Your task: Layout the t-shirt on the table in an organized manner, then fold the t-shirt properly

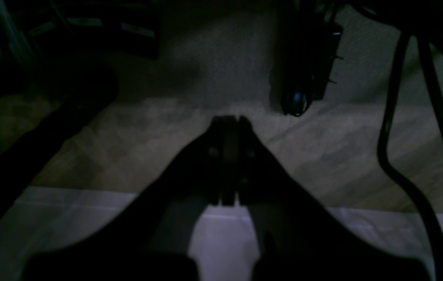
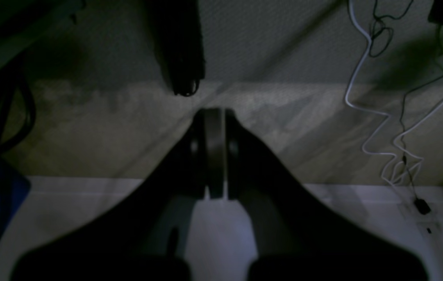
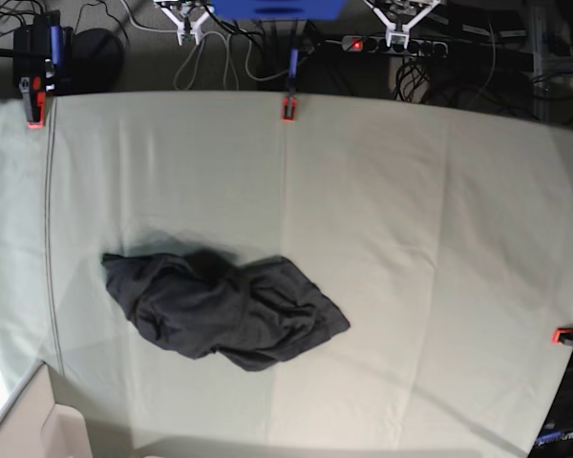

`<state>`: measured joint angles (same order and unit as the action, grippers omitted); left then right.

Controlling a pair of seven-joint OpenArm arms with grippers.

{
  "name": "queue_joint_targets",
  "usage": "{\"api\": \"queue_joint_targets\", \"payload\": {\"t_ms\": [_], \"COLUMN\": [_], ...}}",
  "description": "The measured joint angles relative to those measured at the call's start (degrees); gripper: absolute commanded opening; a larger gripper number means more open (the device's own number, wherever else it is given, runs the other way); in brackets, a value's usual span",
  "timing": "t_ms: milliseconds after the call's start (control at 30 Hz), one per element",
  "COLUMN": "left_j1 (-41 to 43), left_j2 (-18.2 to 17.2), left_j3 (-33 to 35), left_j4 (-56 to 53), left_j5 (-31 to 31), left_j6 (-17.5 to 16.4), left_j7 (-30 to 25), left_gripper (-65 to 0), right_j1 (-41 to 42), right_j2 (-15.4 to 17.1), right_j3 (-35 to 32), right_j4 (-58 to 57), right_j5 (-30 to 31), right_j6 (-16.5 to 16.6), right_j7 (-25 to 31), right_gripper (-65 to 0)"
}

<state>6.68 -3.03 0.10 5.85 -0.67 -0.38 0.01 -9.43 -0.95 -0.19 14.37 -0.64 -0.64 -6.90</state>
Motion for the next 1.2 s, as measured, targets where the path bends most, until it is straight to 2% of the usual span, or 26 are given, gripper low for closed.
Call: {"api": "queue_joint_targets", "payload": {"t_ms": [1067, 1200], "left_j1": [0.3, 5.4], "left_j2": [0.0, -1.1], "left_j3": [0.0, 0.0], "left_j4": [0.2, 6.4], "left_j5": [0.2, 0.2], "left_j6": [0.0, -0.2], "left_j7": [-0.3, -0.5], "left_gripper": [-65.0, -65.0], "right_j1": [0.6, -4.9], "right_j2": [0.0, 0.0], "right_j3": [-0.1, -0.1], "right_j4": [0.1, 6.8], "right_j5": [0.0, 0.0], "right_j6": [0.0, 0.1], "right_j7": [0.1, 2.2], "right_gripper": [-65.0, -65.0]}}
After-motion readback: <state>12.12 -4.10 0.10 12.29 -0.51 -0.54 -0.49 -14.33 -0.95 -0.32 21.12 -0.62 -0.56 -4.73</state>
